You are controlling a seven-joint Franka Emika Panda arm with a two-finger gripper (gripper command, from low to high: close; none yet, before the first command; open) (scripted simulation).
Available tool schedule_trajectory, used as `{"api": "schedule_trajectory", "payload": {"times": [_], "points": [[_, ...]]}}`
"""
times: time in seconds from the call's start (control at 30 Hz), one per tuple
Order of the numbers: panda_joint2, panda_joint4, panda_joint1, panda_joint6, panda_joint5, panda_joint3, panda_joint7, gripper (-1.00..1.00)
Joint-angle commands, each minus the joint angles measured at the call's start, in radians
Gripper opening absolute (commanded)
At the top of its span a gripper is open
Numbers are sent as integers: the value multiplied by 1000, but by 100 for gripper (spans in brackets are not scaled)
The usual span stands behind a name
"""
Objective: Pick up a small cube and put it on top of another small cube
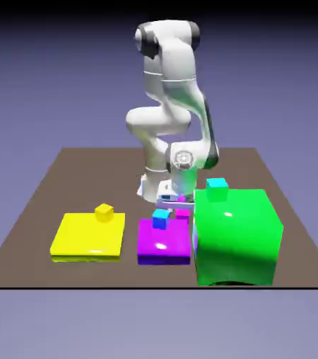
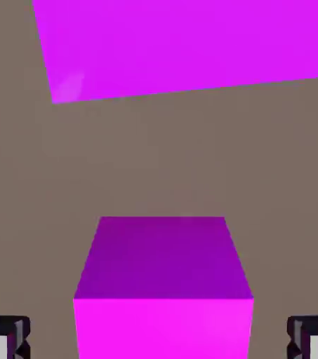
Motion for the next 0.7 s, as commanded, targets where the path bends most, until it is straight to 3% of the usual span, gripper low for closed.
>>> {"api": "schedule_trajectory", "payload": {"times": [0.0, 0.03, 0.33, 0.43, 0.67], "points": [[12, 0, 0, 12, 3, 2, -2, 0], [12, 0, 0, 12, 3, 2, -2, -100], [-278, 0, 1, -278, -67, -37, 48, -100], [-273, 9, -19, -323, -113, -55, 34, -100], [-253, 182, -215, -614, -300, -157, 54, -100]]}}
